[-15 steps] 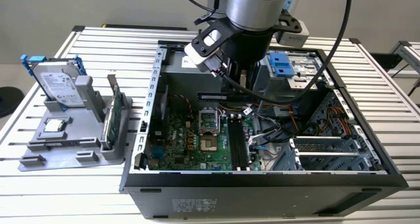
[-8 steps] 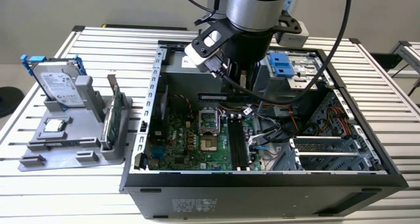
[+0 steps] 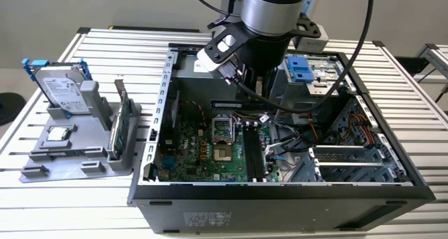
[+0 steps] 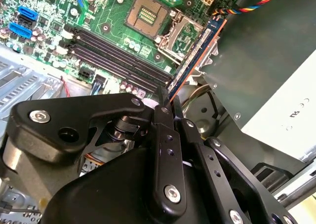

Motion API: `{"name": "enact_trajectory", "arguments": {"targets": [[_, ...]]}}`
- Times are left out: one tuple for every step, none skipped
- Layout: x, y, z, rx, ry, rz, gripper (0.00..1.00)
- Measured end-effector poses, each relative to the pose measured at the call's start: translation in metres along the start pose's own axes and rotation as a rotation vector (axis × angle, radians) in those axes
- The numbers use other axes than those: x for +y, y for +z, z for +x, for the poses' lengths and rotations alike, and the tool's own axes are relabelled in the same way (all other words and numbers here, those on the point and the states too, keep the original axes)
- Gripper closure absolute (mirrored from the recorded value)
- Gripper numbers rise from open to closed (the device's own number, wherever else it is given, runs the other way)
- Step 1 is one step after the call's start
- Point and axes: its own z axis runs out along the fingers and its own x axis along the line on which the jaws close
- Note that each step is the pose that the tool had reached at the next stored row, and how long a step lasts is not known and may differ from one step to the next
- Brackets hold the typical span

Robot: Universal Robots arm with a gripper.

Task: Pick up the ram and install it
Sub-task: 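Insert the ram into the slot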

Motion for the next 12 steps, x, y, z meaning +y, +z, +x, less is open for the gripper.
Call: {"name": "enact_trajectory", "arguments": {"targets": [[0.0, 0.0001, 0.0, -0.0002, 0.0, 0.0, 1.0], [0.0, 0.0003, 0.0, -0.0001, 0.0, 0.0, 1.0], [0.0, 0.0004, 0.0, -0.0001, 0.0, 0.0, 1.0], [0.0, 0.0006, 0.0, -0.0001, 0.0, 0.0, 1.0], [0.0, 0.0008, 0.0, 0.0, 0.0, 0.0, 1.0], [0.0, 0.0009, 0.0, -0.0001, 0.0, 0.0, 1.0], [0.0, 0.0011, 0.0, -0.0001, 0.0, 0.0, 1.0], [0.0, 0.0012, 0.0, -0.0001, 0.0, 0.0, 1.0], [0.0, 0.0014, 0.0, -0.0001, 0.0, 0.0, 1.0], [0.0, 0.0016, 0.0, -0.0001, 0.0, 0.0, 1.0], [0.0, 0.0017, 0.0, -0.0001, 0.0, 0.0, 1.0], [0.0, 0.0019, 0.0, -0.0001, 0.0, 0.0, 1.0]]}}
